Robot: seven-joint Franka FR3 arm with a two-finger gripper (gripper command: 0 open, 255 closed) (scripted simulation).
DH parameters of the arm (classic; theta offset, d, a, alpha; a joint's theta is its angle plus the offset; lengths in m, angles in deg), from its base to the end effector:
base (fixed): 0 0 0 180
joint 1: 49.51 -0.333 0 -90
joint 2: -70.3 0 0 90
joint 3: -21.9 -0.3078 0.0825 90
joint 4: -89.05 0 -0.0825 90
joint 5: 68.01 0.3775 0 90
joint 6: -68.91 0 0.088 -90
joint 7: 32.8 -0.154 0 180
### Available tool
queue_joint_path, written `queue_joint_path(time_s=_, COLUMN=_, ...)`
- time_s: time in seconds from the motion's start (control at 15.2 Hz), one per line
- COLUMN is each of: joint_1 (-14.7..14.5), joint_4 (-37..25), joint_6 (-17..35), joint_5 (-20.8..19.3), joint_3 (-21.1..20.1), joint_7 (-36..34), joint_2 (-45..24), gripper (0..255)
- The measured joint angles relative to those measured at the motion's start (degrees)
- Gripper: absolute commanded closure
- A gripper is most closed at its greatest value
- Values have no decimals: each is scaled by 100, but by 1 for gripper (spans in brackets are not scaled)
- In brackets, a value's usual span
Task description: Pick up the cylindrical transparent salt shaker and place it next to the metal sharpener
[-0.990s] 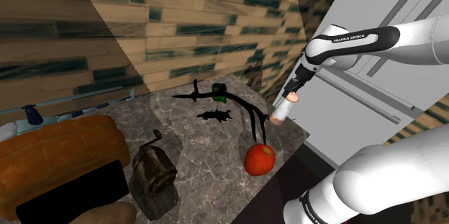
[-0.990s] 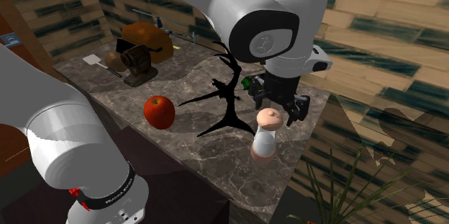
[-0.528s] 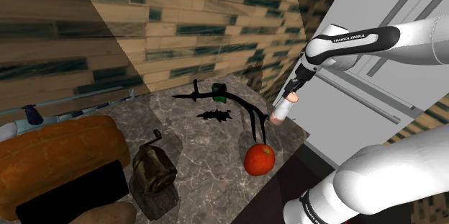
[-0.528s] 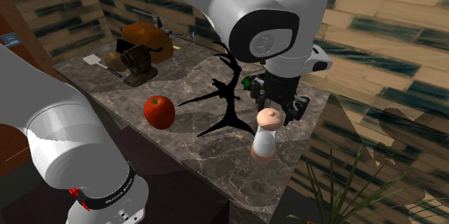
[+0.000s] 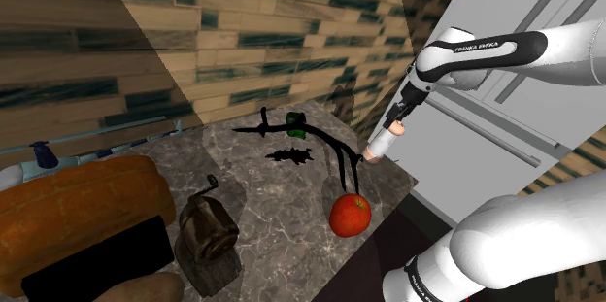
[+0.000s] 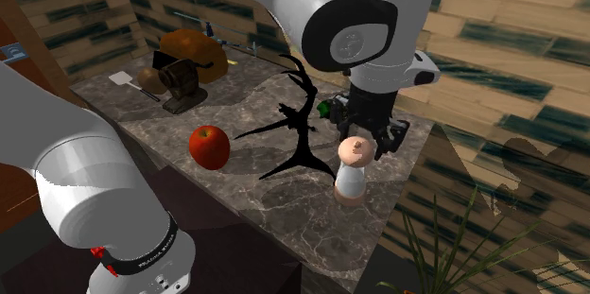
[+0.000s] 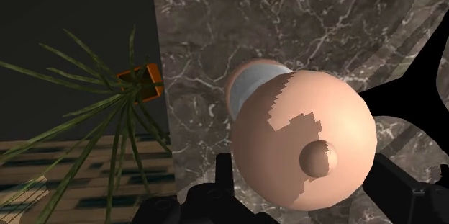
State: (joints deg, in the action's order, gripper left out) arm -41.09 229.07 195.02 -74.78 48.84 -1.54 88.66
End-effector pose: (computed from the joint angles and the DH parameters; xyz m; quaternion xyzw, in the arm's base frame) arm 0.3628 -0.2616 0.3608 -0.9994 -0.0067 -0.0333 0.0060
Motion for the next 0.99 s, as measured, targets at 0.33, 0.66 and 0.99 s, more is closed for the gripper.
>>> queue_joint_path(time_s=0.33, joint_1=17, joint_4=-243, joint_6=-412, joint_5=-38, joint_3=-67, joint_7=-48, joint_2=178, gripper=255)
queue_joint_path(time_s=0.66, joint_1=21, joint_4=-504, joint_6=-821, joint_5=-58, joint_3=-145, joint_7=-104, joint_2=333, gripper=255)
queue_joint_path(time_s=0.99, joint_1=13, joint_4=-818, joint_6=-1213, joint_5=-51, joint_3=-200, joint_7=-126, joint_2=412, gripper=255)
